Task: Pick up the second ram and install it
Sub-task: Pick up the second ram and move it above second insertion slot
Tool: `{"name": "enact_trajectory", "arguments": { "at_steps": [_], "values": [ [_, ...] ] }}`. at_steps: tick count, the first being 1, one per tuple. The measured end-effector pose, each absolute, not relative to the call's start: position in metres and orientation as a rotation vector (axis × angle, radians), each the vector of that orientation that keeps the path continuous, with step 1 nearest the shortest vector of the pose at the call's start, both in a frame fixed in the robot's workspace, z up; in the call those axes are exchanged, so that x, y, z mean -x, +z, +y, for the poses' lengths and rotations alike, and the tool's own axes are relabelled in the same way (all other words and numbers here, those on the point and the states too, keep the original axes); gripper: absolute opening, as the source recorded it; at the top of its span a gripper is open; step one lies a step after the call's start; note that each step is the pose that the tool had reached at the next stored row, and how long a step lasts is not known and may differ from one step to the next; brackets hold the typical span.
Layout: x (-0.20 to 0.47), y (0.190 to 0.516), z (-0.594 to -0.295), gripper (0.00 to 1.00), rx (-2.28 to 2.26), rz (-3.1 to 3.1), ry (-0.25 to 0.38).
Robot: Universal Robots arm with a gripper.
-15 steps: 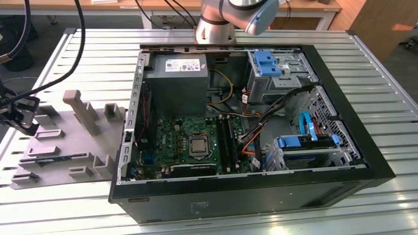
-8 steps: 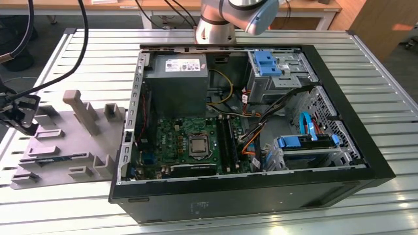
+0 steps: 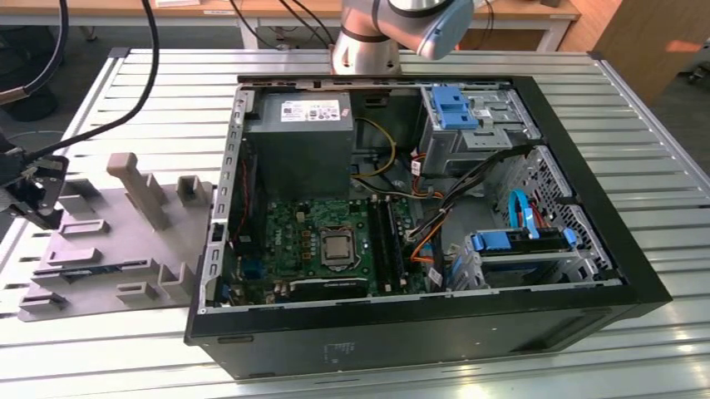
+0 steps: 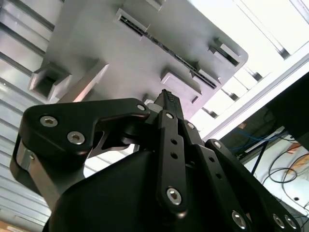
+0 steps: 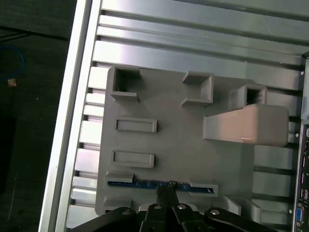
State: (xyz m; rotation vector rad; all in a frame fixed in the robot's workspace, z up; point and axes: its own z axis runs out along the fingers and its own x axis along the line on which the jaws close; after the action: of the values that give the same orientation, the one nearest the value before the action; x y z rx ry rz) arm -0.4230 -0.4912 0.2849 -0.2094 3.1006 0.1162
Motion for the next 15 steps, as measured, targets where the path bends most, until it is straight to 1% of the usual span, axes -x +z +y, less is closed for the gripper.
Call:
{"name": "enact_trajectory", "arguments": {
  "at_steps": [15],
  "values": [
    [0.423, 0.2839, -0.4912, 0.11, 0.632, 3.053, 0.122]
  ]
}}
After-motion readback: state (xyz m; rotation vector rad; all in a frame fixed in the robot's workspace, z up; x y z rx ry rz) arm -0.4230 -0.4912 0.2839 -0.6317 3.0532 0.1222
